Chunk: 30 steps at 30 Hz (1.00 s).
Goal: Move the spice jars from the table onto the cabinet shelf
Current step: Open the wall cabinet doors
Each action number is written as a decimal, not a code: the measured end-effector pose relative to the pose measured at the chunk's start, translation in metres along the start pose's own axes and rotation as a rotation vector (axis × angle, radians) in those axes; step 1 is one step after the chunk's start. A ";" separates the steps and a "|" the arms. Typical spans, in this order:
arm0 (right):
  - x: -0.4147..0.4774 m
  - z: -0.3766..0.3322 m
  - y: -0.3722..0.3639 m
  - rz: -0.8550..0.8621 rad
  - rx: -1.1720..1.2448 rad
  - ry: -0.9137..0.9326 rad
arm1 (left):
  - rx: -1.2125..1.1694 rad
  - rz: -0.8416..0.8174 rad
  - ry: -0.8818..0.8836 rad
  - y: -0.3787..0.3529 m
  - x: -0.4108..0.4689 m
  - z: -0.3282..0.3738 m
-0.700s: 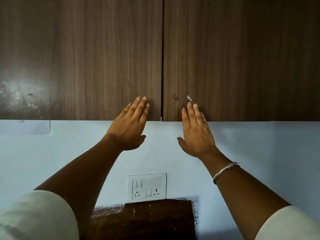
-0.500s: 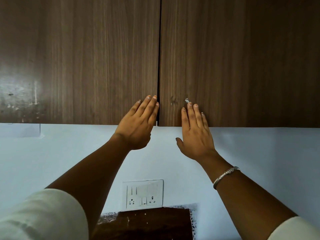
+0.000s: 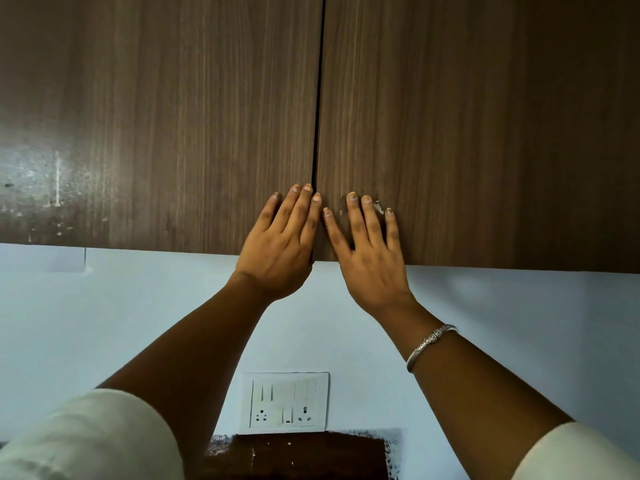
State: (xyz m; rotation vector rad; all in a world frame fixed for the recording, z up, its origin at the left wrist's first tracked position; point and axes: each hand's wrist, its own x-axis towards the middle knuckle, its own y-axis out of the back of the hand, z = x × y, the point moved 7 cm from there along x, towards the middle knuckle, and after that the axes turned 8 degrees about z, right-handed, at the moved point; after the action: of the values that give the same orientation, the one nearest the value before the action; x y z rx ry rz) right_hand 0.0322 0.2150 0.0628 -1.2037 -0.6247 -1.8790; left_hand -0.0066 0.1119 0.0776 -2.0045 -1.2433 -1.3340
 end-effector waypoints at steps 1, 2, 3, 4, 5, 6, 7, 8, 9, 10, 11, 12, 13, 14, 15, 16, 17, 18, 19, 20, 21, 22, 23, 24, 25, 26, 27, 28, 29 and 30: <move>0.001 -0.003 0.002 -0.003 0.002 0.026 | -0.015 -0.018 0.022 0.001 0.001 0.001; 0.001 -0.005 0.003 -0.012 -0.002 0.049 | -0.032 -0.049 0.040 0.001 0.001 0.002; 0.001 -0.007 0.006 -0.028 -0.007 0.065 | -0.056 -0.084 0.057 0.001 0.000 0.003; 0.002 -0.007 0.008 -0.046 -0.010 0.073 | -0.091 -0.120 0.073 0.001 -0.001 0.004; 0.002 -0.006 0.011 -0.063 -0.010 0.073 | -0.137 -0.153 0.091 0.002 -0.002 0.005; 0.002 -0.005 0.014 -0.073 -0.010 0.072 | -0.192 -0.179 0.108 0.005 -0.001 0.006; 0.002 -0.005 0.017 -0.079 -0.010 0.074 | -0.252 -0.201 0.124 0.008 -0.001 0.008; 0.002 -0.004 0.022 -0.087 -0.008 0.075 | -0.327 -0.222 0.142 0.013 0.000 0.010; 0.002 -0.003 0.027 -0.094 -0.004 0.076 | -0.421 -0.242 0.168 0.019 0.002 0.012; 0.002 -0.003 0.033 -0.097 -0.003 0.070 | -0.530 -0.259 0.205 0.026 0.004 0.014; 0.002 -0.001 0.040 -0.096 -0.004 0.057 | -0.645 -0.270 0.250 0.034 0.006 0.015; 0.002 0.001 0.047 -0.094 -0.002 0.038 | -0.748 -0.277 0.297 0.041 0.008 0.018; 0.002 0.002 0.056 -0.092 0.005 0.019 | -0.834 -0.271 0.342 0.050 0.010 0.019; 0.001 0.005 0.065 -0.088 0.018 0.000 | -0.910 -0.251 0.390 0.059 0.011 0.020; -0.001 0.008 0.076 -0.078 0.036 -0.020 | -0.980 -0.225 0.440 0.069 0.013 0.021; -0.003 0.012 0.088 -0.054 0.063 -0.040 | -1.043 -0.202 0.488 0.079 0.014 0.023; -0.005 0.017 0.099 -0.025 0.090 -0.056 | -1.092 -0.189 0.529 0.088 0.015 0.026; -0.007 0.022 0.112 -0.003 0.105 -0.075 | -1.136 -0.179 0.556 0.099 0.016 0.029; -0.010 0.028 0.126 0.016 0.106 -0.091 | -1.176 -0.165 0.568 0.110 0.017 0.032; -0.012 0.035 0.138 0.029 0.099 -0.110 | -1.219 -0.147 0.561 0.121 0.018 0.038; -0.016 0.043 0.151 0.036 0.103 -0.140 | -1.256 -0.125 0.540 0.132 0.018 0.045; -0.020 0.050 0.163 0.040 0.129 -0.183 | -1.277 -0.108 0.511 0.143 0.019 0.053; -0.025 0.060 0.176 0.043 0.157 -0.239 | -1.292 -0.094 0.477 0.155 0.019 0.063; -0.030 0.069 0.190 0.047 0.174 -0.292 | -1.295 -0.077 0.445 0.166 0.020 0.073; -0.036 0.079 0.205 0.050 0.172 -0.333 | -1.294 -0.054 0.417 0.177 0.023 0.084; -0.043 0.089 0.220 0.050 0.158 -0.364 | -1.297 -0.024 0.396 0.188 0.026 0.096; -0.048 0.099 0.233 0.049 0.156 -0.406 | -1.305 0.004 0.380 0.197 0.029 0.107; -0.054 0.111 0.247 0.049 0.160 -0.471 | -1.328 0.020 0.365 0.209 0.033 0.120; -0.061 0.121 0.258 0.048 0.170 -0.533 | -1.353 0.026 0.349 0.219 0.037 0.133; -0.067 0.130 0.270 0.060 0.178 -0.564 | -1.373 0.025 0.330 0.228 0.040 0.146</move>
State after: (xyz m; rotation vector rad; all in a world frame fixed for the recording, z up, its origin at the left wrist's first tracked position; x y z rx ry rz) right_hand 0.3376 0.1860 0.0538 -1.6200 -1.0188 -1.3919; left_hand 0.2670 0.1220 0.0755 -2.2667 0.0109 -2.7759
